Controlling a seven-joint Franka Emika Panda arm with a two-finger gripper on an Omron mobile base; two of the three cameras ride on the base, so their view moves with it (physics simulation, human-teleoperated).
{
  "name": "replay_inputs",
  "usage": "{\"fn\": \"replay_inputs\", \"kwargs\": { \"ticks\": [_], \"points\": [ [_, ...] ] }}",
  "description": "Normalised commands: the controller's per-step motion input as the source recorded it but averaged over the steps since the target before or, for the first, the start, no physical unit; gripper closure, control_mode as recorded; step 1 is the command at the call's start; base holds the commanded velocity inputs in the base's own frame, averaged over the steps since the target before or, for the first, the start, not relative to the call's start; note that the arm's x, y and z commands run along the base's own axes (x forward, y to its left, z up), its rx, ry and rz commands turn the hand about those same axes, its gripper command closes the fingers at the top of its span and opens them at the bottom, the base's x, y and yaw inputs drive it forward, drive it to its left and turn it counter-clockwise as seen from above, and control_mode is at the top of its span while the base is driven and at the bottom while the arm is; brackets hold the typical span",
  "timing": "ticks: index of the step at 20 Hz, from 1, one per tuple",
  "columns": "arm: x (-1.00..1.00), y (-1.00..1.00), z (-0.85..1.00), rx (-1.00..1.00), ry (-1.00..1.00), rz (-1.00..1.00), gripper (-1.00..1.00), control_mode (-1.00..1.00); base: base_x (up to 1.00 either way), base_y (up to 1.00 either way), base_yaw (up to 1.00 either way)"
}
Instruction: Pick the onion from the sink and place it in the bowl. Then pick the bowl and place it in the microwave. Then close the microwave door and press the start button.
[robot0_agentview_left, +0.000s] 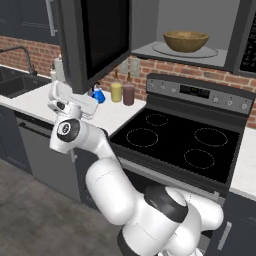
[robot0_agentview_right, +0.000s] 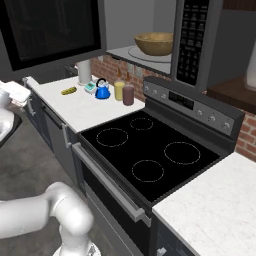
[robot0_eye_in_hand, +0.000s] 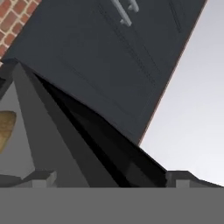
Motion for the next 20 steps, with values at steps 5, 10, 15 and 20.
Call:
{"fn": "replay_inputs", "kwargs": {
  "ticks": [5,10,15,20],
  "points": [
    [-0.02,-0.88,0.5,0.16,-0.12,0.0,-1.0,-1.0,0.0,0.0,0.0],
    [-0.21,-0.94,0.5,0.18,-0.19,-0.01,-1.0,-1.0,0.0,0.0,0.0],
    [-0.44,-0.84,0.38,0.18,-0.17,-0.06,-1.0,-1.0,0.0,0.0,0.0],
    [-0.74,-0.72,0.27,0.17,-0.05,-0.26,-1.0,-1.0,0.0,0.0,0.0]
  ]
}}
